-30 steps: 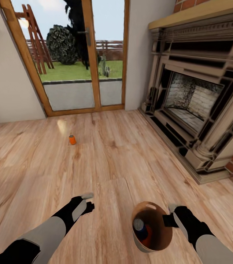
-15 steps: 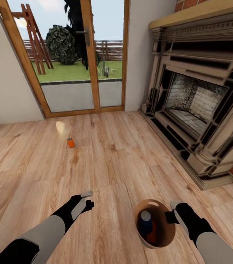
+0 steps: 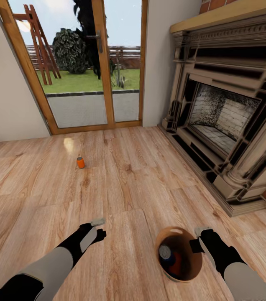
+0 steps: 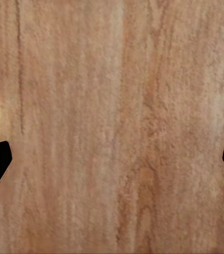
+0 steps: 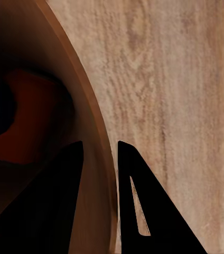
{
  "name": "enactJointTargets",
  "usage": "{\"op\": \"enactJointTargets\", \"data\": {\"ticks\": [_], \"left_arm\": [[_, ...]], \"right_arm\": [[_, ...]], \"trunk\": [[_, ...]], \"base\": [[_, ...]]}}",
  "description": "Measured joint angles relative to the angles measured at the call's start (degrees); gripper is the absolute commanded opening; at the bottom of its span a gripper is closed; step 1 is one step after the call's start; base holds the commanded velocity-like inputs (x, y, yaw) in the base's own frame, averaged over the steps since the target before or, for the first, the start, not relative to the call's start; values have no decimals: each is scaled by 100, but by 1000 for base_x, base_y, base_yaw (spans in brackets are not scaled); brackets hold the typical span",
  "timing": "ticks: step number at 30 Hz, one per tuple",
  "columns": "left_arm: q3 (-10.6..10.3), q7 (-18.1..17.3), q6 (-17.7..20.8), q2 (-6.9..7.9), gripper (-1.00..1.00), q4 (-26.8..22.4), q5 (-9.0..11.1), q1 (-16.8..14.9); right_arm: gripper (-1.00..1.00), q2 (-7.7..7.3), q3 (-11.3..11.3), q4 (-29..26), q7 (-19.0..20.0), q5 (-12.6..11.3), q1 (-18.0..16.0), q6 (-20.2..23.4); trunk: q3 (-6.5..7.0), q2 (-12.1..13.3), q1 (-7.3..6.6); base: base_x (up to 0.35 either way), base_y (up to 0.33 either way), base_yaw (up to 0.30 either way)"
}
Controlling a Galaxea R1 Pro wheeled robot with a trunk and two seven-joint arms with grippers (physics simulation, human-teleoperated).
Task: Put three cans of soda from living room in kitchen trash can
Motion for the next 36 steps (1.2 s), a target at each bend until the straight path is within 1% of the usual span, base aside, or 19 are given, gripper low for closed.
{"op": "enactJointTargets", "data": {"ticks": [2,6,7,8,9,10,11,12,14,15,16,17,20,22,24,26,30,32,36], "left_arm": [[-24,-18,5,51,100,-64,3,64],[-36,-54,28,71,100,-192,5,193],[-39,-58,49,74,100,-253,11,383],[-42,-62,62,76,100,-258,5,400],[-45,-63,67,74,100,-259,5,400],[-46,-64,72,73,100,-258,5,400],[-48,-66,87,66,100,-261,4,400],[-48,-66,104,63,100,-263,2,401],[-49,-67,271,32,100,-290,1,398],[-49,-66,324,22,100,-309,-1,398],[-49,-65,422,7,100,-376,-1,396],[-51,-64,480,2,100,-429,-2,394],[-60,-34,937,-2,100,-840,-9,393],[-63,-25,1101,-8,100,-1017,-11,389],[-66,-10,1313,-3,100,-1228,-7,386],[-66,3,1388,-2,100,-1327,-10,386],[-67,13,1445,-10,100,-1401,-6,385],[-67,10,1454,-11,100,-1416,-5,385],[-60,24,1457,-25,100,-1428,-4,386]], "right_arm": [[-100,-6,2,-68,-8,49,-10,65],[-100,5,-2,-197,-20,130,-23,194],[-100,5,-9,-520,-146,-134,-26,766],[-100,6,-1,-1130,-42,-189,-36,1768],[-100,10,3,-1141,-28,-464,-30,1942],[-100,13,1,-1133,-10,-653,-28,1978],[-100,14,-4,-1168,-10,-694,-34,2024],[-100,14,-2,-1168,-27,-610,-33,2042],[-100,19,-6,-1180,-51,-272,-34,2086],[-100,20,-6,-1182,-53,-172,-33,2095],[-100,27,-7,-1186,-54,-163,-35,2113],[-100,33,-7,-1189,-51,-237,-37,2120],[-100,52,-5,-1193,-36,-453,-42,2133],[-100,52,-8,-1195,-37,-444,-47,2133],[-100,48,-9,-1195,-47,-338,-50,2133],[-100,40,-7,-1195,-49,-286,-54,2133],[-100,34,-1,-1267,-48,-379,-61,2133],[-100,21,-2,-1373,-49,-374,-62,2133],[-100,-12,-26,-1721,-51,-241,-61,2133]], "trunk": [[-1,0,0],[-1,0,0],[-2,1,1],[1,0,-2],[-1,0,-1],[-1,0,0],[0,0,0],[-1,0,0],[-1,0,0],[-1,0,0],[-1,0,0],[-1,0,0],[0,0,0],[0,0,0],[0,0,0],[-1,0,0],[0,0,0],[-1,0,0],[-1,0,1]], "base": [[0,0,0],[0,0,0],[0,0,0],[0,0,0],[0,0,0],[0,0,0],[0,0,0],[0,0,0],[0,0,0],[0,0,0],[0,0,0],[0,0,0],[0,0,0],[0,0,0],[0,0,0],[0,0,0],[0,0,0],[0,0,0],[0,0,0]]}}
